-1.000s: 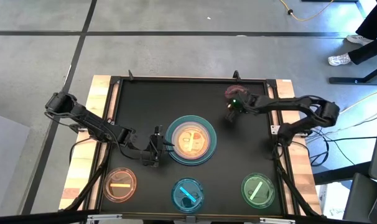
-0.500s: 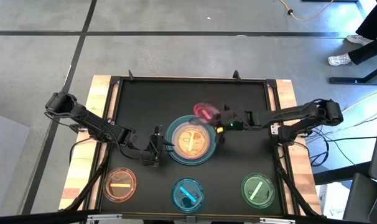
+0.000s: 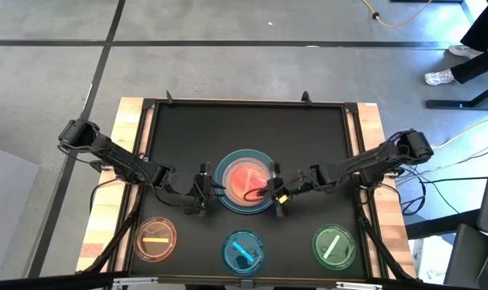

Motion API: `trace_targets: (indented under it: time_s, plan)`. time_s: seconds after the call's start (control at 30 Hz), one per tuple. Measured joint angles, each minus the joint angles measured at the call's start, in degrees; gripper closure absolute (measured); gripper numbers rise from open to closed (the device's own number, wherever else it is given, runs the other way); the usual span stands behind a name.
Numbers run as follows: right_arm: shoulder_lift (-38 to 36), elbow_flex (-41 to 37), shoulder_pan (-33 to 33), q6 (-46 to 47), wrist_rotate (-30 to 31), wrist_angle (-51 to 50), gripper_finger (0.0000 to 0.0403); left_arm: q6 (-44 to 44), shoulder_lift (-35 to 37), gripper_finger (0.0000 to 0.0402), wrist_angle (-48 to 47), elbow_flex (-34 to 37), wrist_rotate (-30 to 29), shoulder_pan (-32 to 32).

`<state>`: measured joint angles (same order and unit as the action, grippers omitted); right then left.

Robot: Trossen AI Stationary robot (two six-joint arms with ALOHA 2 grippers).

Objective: Stack plastic plates
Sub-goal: Stack the light pink plate on top of the orange plate, then stack the light green plate on top of the light pink plate

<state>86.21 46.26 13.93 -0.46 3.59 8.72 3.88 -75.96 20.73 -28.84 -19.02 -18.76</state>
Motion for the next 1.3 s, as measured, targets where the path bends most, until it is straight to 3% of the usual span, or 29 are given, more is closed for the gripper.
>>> trace_targets:
  time_s: [0.53,0.97,1.3]
  plan:
    - [6.78,-0.02,-0.09,-0.57,1.99,2.07,0.0394,0.0,0.0,0.0299,-0.02,0.0,-0.01,0.0]
    - [6.38,-0.02,-0.09,-1.5,2.87,1.56,0.0239,0.0,0.0,0.0299,-0.04,0.0,-0.01,0.0]
    - [-1.36,-0.04,3.46,0.89,2.85,-6.77,0.0219,2.3,-0.17,0.0299,0.08,0.0,0.56,-0.54]
